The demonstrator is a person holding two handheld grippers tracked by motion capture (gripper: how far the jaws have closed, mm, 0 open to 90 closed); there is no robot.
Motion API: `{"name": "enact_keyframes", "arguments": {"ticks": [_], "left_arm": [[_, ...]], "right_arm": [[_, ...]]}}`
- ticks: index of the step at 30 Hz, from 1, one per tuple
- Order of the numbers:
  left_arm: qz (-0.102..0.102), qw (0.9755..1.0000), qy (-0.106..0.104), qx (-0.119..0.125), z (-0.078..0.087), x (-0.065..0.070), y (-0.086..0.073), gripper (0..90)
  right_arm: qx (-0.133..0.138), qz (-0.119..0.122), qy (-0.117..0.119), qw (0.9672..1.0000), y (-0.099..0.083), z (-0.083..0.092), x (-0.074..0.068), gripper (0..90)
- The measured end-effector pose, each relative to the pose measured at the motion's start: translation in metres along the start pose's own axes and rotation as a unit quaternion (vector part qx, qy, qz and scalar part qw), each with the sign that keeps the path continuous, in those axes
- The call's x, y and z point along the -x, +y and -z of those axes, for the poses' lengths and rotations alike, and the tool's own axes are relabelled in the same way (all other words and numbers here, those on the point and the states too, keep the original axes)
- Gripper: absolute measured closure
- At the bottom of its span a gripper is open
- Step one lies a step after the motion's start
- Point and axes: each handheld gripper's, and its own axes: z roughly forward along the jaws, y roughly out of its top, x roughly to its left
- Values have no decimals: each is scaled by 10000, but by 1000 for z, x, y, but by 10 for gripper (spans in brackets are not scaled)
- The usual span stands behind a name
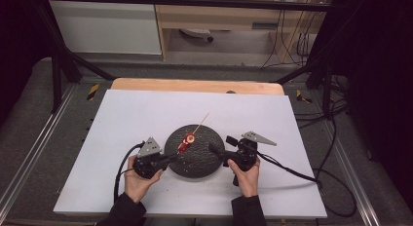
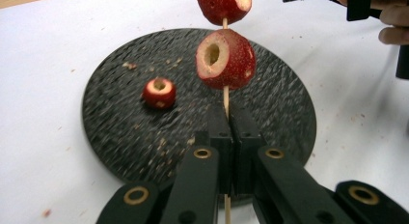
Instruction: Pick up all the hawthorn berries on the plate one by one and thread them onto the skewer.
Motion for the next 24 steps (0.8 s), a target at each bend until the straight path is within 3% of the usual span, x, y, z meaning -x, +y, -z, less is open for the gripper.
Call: {"name": "enact_keyframes", "arguments": {"ticks": [10,24], "left_arm": [[26,9999,130,-47,24,-12,-18,883],[247,9995,193,-64,42,-29,-38,882]], "right_arm": [[-837,453,-130,9954,0,1,5,28],[-1495,859,-425,9841,13,-4,1,15]]}}
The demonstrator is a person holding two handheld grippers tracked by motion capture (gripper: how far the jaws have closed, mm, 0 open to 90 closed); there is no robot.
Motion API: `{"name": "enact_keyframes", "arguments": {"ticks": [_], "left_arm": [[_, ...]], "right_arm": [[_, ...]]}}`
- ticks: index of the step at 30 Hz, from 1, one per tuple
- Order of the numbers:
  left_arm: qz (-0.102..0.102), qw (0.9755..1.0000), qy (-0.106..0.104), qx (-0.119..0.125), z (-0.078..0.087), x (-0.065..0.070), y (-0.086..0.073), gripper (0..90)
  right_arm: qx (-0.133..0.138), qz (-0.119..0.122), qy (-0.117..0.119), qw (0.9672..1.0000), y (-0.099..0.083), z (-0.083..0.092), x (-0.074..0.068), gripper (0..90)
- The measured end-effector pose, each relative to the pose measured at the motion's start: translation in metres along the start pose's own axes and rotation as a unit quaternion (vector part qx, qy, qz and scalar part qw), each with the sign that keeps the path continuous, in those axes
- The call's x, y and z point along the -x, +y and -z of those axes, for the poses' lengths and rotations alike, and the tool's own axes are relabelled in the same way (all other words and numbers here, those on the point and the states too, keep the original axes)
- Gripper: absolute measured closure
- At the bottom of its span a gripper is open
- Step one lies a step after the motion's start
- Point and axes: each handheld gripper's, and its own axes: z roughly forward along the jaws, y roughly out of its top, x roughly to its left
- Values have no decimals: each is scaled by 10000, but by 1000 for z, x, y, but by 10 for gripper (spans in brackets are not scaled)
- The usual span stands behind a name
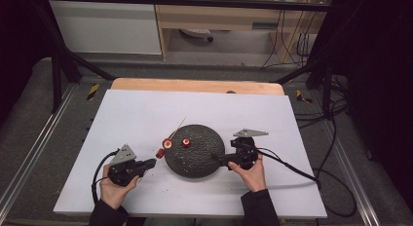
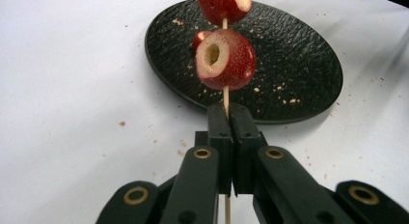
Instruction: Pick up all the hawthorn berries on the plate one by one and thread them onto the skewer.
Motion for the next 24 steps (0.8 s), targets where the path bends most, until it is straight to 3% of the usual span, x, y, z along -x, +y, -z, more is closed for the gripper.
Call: {"name": "enact_keyframes", "arguments": {"ticks": [11,24], "left_arm": [[122,9999,28,-22,11,-10,-15,882],[180,9998,29,16,16,-17,-18,883]], "right_arm": [[-422,325,-84,9985,21,-10,-12,15],[-935,555,-160,9939,49,-41,-24,26]]}}
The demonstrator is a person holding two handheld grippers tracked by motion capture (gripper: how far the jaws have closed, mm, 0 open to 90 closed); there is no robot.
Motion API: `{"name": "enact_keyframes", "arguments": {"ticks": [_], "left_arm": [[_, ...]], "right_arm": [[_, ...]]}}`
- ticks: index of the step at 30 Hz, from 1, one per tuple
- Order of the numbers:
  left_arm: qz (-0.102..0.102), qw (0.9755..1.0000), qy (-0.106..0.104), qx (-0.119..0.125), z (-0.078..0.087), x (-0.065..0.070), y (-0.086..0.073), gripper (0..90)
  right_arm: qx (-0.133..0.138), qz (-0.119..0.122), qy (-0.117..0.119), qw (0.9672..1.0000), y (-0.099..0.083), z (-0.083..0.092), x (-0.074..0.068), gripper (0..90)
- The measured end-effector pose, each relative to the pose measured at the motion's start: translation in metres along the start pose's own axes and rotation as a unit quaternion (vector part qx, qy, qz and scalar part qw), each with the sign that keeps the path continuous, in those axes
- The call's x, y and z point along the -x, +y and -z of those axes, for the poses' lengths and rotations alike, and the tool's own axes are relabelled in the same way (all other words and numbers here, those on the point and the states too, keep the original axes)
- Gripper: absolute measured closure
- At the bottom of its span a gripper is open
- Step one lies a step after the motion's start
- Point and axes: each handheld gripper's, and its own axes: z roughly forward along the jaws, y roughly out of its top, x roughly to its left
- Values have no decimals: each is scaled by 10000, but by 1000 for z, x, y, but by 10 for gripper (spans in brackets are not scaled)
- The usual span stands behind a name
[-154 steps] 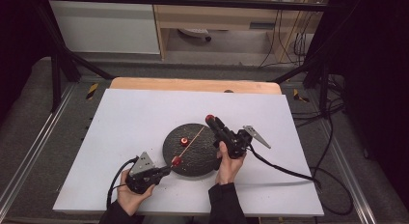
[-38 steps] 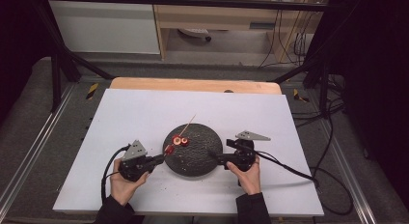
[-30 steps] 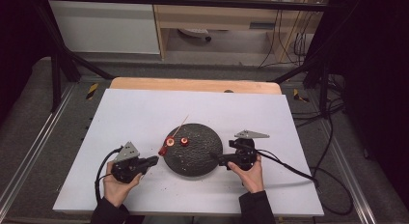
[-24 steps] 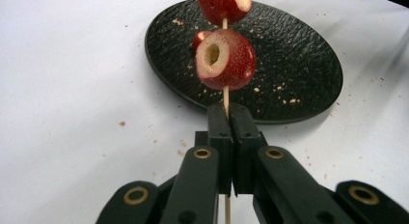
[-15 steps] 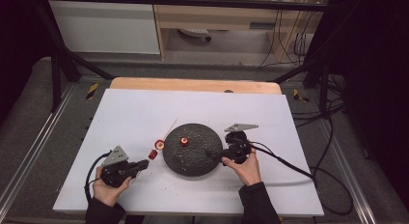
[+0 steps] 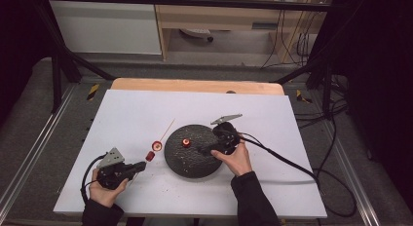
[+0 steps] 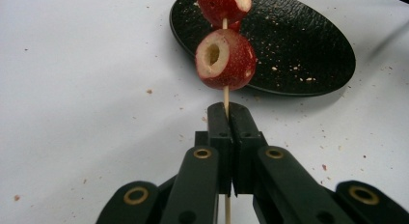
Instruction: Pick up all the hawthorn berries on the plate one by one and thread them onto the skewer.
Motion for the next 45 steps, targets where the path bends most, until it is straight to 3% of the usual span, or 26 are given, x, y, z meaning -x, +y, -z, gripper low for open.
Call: {"name": "enact_keyframes", "arguments": {"ticks": [16,24,28,34,42,45], "left_arm": [[13,10000,33,-58,-3,-1,-1,883],[27,10000,53,-65,-2,-2,-1,883],[32,9999,71,-83,-3,-2,-1,882],[53,9999,80,-86,-3,-3,-1,882],[52,9999,66,-88,-3,-3,-1,883],[42,9999,64,-95,-3,-3,-1,883]], "right_arm": [[-630,314,-74,9975,32,-44,-10,58],[-852,324,-38,9958,41,-62,-13,98],[-849,257,35,9961,45,-68,-12,145],[-1070,322,75,9937,47,-80,-13,215],[-1216,331,126,9919,45,-88,-11,378],[-1190,201,207,9925,45,-88,-13,445]]}}
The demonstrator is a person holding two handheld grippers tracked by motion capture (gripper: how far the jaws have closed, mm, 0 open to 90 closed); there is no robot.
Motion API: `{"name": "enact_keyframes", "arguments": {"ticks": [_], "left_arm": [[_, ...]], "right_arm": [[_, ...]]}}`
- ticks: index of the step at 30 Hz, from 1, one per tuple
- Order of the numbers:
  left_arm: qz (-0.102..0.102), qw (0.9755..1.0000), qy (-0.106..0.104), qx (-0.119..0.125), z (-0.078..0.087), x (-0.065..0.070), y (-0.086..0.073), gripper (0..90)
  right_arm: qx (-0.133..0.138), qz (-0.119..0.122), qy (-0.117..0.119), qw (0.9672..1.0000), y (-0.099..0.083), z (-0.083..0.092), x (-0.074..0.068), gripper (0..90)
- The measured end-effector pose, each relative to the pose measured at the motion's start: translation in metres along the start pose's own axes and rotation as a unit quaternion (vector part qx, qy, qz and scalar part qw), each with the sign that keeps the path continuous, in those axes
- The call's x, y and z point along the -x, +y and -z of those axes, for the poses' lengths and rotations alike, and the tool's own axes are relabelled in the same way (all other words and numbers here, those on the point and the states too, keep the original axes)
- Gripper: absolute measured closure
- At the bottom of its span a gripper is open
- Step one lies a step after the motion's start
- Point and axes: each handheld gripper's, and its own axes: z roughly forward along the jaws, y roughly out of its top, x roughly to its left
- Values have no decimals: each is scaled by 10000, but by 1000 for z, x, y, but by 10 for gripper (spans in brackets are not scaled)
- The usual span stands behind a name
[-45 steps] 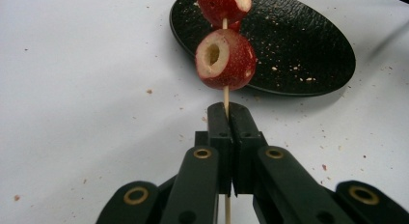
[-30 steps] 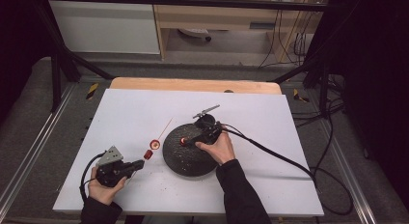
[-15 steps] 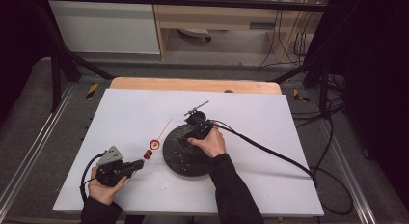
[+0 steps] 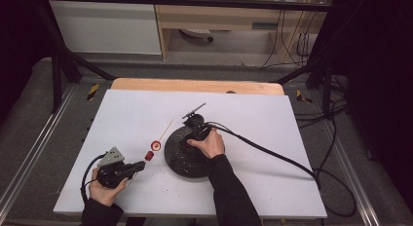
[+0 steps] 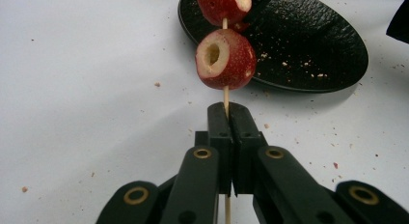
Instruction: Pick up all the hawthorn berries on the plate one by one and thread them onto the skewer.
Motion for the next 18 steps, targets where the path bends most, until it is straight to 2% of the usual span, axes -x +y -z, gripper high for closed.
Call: {"name": "enact_keyframes", "arguments": {"ticks": [9,18], "left_arm": [[0,10000,-11,1,0,0,0,883],[-19,10000,-17,-5,0,0,0,883]], "right_arm": [[-79,112,15,9999,-1,-2,1,571],[-138,130,33,9998,-2,-5,1,619]]}}
